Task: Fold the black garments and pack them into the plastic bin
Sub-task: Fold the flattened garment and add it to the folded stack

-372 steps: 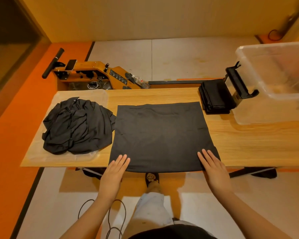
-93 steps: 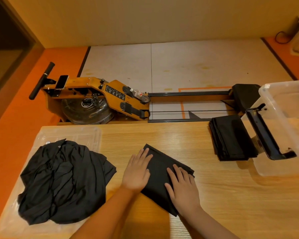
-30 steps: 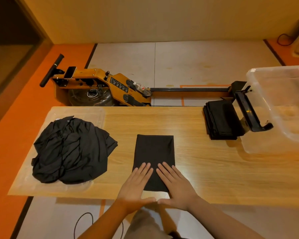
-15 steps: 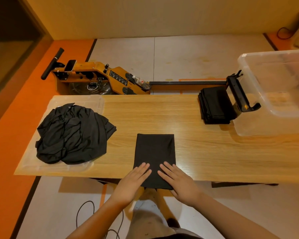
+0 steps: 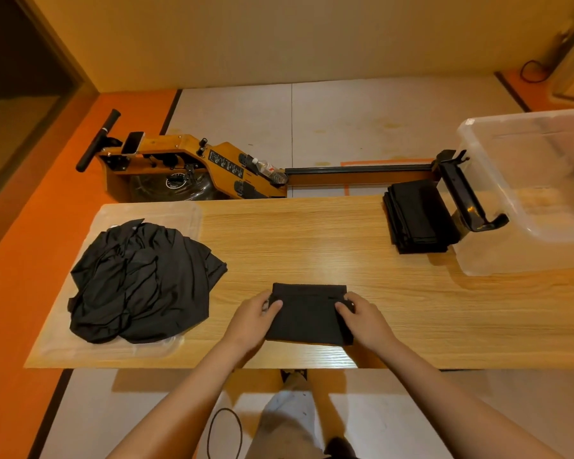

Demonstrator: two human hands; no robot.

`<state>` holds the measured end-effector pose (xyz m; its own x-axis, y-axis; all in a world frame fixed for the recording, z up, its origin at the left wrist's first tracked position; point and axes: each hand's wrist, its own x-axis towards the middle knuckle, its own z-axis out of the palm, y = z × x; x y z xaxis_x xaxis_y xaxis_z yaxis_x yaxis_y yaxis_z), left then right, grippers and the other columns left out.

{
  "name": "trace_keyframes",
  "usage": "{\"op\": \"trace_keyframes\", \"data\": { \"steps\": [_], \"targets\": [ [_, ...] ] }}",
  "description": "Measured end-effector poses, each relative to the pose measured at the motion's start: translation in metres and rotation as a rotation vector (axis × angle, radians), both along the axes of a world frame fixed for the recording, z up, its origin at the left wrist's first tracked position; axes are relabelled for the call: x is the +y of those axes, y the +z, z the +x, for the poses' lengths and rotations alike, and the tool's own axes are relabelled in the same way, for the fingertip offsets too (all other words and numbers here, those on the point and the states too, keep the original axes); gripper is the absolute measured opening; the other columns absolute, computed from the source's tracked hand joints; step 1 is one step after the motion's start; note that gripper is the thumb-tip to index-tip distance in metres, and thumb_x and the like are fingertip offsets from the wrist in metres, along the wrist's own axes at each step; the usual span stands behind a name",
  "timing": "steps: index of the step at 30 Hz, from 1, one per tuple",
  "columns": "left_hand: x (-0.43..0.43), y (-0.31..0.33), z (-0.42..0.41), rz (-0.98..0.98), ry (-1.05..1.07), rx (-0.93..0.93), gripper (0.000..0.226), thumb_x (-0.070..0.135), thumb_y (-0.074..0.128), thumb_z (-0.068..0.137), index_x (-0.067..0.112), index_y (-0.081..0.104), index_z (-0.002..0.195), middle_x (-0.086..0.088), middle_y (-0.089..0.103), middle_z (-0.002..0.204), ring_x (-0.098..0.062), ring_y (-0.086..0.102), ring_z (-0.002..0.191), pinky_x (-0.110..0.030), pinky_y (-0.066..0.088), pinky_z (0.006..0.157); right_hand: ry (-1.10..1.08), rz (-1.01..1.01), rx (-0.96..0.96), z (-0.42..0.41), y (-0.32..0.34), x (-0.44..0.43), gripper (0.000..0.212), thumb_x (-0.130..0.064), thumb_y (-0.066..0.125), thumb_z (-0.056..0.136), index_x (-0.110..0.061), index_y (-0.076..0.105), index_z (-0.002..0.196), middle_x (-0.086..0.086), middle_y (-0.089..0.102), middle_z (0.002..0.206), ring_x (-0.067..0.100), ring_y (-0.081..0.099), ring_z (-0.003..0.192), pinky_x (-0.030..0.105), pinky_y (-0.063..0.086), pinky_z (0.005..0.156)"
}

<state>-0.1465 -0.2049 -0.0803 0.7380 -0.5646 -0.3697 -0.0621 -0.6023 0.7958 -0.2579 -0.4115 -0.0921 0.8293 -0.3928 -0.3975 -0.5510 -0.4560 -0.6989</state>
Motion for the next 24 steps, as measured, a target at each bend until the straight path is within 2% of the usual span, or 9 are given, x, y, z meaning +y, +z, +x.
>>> {"op": "trace_keyframes", "data": {
  "steps": [3,5,11,13,16,18,20,22,24],
  "targets": [
    [-0.016,-0.010,0.023,0.116,-0.016,-0.072,0.025,0.033,0.049,0.099,0.015,0.053,0.082,0.002,0.056,0.070,-0.013,0.054,0.067,-0.031,0.037,0.057,-0.068,-0.085,0.064,0.017,-0.007,-0.003,0.027,-0.035,0.044,0.099,-0.016,0.058,0.112,0.001,0.066,0.098,0.019,0.061,0.089,0.037,0.051,0.077],
    [-0.025,-0.017,0.032,0.190,-0.030,-0.145,0.027,0.034,0.048,0.100,0.018,0.047,0.078,0.003,0.049,0.065,-0.016,0.050,0.064,-0.030,0.030,0.054,-0.094,-0.164,0.109,0.025,-0.011,-0.002,0.028,-0.037,0.041,0.100,-0.015,0.056,0.109,0.005,0.067,0.095,0.022,0.062,0.084,0.037,0.052,0.072],
    [-0.034,-0.030,0.028,0.536,-0.095,-0.535,0.032,0.046,0.037,0.101,0.016,0.047,0.107,-0.002,0.065,0.077,-0.024,0.064,0.071,-0.030,0.031,0.048,-0.051,-0.481,0.245,0.039,-0.012,0.015,0.035,-0.042,0.029,0.102,-0.014,0.047,0.113,0.003,0.068,0.090,0.023,0.065,0.081,0.030,0.038,0.057],
    [-0.032,-0.033,0.026,0.597,-0.135,-0.641,0.036,0.049,0.052,0.094,0.014,0.053,0.102,0.001,0.061,0.058,-0.019,0.060,0.049,-0.024,0.017,0.038,-0.020,-0.579,0.278,0.037,-0.011,0.013,0.040,-0.047,0.025,0.102,-0.016,0.046,0.116,0.000,0.068,0.088,0.020,0.065,0.078,0.029,0.035,0.055],
    [-0.028,-0.037,0.030,0.560,-0.106,-0.743,0.040,0.049,0.073,0.077,0.013,0.058,0.082,0.008,0.036,0.035,-0.012,0.032,0.023,-0.012,-0.001,0.042,-0.030,-0.629,0.318,0.029,-0.012,0.003,0.049,-0.061,0.024,0.097,-0.019,0.043,0.114,-0.003,0.067,0.081,0.018,0.065,0.072,0.029,0.038,0.055],
    [-0.024,-0.037,0.031,0.506,-0.090,-0.780,0.038,0.052,0.064,0.083,0.015,0.054,0.082,0.009,0.037,0.041,-0.011,0.033,0.027,-0.013,0.002,0.038,-0.058,-0.603,0.318,0.026,-0.012,0.000,0.050,-0.065,0.027,0.094,-0.019,0.042,0.111,-0.004,0.066,0.078,0.018,0.065,0.071,0.029,0.040,0.056],
    [-0.024,-0.037,0.031,0.472,-0.099,-0.829,0.037,0.053,0.045,0.092,0.018,0.057,0.095,0.007,0.054,0.061,-0.010,0.052,0.045,-0.018,0.018,0.033,-0.152,-0.511,0.250,0.026,-0.009,-0.002,0.047,-0.062,0.033,0.094,-0.018,0.043,0.106,-0.004,0.063,0.075,0.020,0.063,0.071,0.030,0.042,0.058],
    [-0.028,-0.034,0.032,0.397,-0.073,-0.838,0.046,0.049,0.034,0.094,0.016,0.059,0.115,0.003,0.063,0.089,-0.015,0.061,0.077,-0.025,0.044,0.051,-0.254,-0.430,0.072,0.026,-0.003,-0.004,0.037,-0.054,0.040,0.095,-0.018,0.047,0.103,-0.006,0.058,0.079,0.017,0.060,0.077,0.031,0.045,0.061],
    [-0.034,-0.029,0.030,0.298,-0.055,-0.877,0.046,0.042,0.035,0.096,0.013,0.057,0.124,0.000,0.063,0.111,-0.018,0.057,0.101,-0.032,0.050,0.078,-0.218,-0.473,-0.191,0.024,0.002,-0.004,0.026,-0.041,0.048,0.097,-0.017,0.055,0.105,-0.005,0.057,0.090,0.015,0.055,0.088,0.030,0.045,0.068]
  ]
}}
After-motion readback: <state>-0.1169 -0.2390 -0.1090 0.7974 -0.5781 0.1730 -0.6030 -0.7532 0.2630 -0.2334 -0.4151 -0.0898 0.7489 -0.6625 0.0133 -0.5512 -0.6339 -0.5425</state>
